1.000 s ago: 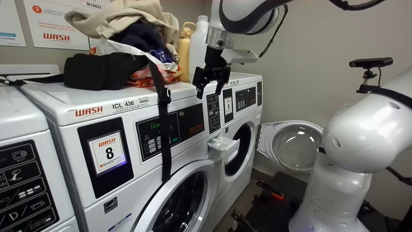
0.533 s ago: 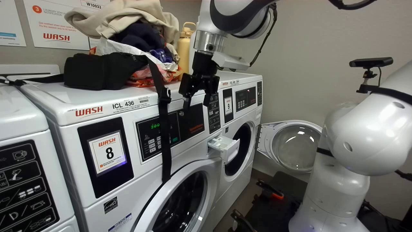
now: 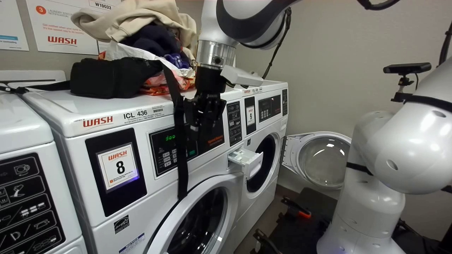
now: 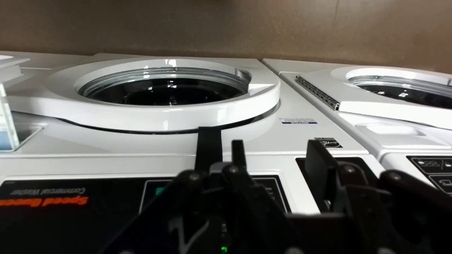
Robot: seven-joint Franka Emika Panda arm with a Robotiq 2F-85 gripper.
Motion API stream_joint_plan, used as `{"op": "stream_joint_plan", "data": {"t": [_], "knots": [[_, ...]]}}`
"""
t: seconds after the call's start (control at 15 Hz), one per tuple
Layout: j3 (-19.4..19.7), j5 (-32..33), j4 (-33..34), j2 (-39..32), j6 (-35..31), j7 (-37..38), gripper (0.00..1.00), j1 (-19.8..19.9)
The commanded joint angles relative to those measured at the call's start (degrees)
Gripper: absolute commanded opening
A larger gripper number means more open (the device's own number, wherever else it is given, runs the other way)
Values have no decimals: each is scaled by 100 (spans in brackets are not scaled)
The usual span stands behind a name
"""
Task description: Push on one of the buttons of the middle washing machine.
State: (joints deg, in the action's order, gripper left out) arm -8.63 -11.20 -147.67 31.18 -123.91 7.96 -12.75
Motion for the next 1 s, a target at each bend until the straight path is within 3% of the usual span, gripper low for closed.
{"op": "stream_joint_plan", "data": {"t": [0.0, 0.13, 0.2, 0.53, 0.93], "knots": [[-84, -166, -130, -320, -415, -168, 18, -78], [-124, -155, -217, -533, -813, -147, 3, -78], [-140, -148, -262, -645, -1065, -139, 0, -81], [-162, -169, -352, -1234, -2239, -115, 0, -138], [-184, -95, -310, -1618, -2950, -71, 0, -183]]}}
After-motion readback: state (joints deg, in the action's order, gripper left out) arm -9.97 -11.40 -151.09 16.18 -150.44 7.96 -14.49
